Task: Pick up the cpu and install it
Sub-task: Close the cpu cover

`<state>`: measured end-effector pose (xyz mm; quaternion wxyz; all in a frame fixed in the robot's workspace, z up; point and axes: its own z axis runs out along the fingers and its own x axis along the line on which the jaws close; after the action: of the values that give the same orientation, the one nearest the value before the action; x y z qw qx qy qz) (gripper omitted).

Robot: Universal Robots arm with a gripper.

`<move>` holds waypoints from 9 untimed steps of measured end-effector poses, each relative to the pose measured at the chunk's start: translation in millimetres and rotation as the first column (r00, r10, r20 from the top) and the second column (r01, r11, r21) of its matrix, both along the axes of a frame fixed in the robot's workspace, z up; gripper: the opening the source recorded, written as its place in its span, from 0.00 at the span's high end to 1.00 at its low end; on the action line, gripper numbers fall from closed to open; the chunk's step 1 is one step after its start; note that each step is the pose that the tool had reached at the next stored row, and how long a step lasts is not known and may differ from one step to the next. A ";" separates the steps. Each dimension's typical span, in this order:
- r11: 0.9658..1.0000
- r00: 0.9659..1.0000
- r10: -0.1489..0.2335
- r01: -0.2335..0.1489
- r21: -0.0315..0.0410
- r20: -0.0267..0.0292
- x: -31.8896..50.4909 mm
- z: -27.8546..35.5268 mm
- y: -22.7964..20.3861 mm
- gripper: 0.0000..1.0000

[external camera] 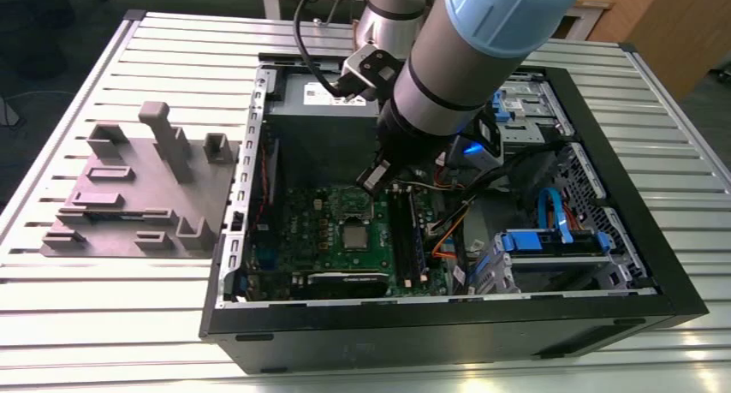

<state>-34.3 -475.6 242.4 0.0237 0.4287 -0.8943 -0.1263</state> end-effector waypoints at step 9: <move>1.000 1.000 0.008 -0.008 0.000 0.000 -1.2 0.0 -9.7 0.89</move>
<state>-35.5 -485.3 242.5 0.0243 0.4322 -0.8926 -0.1262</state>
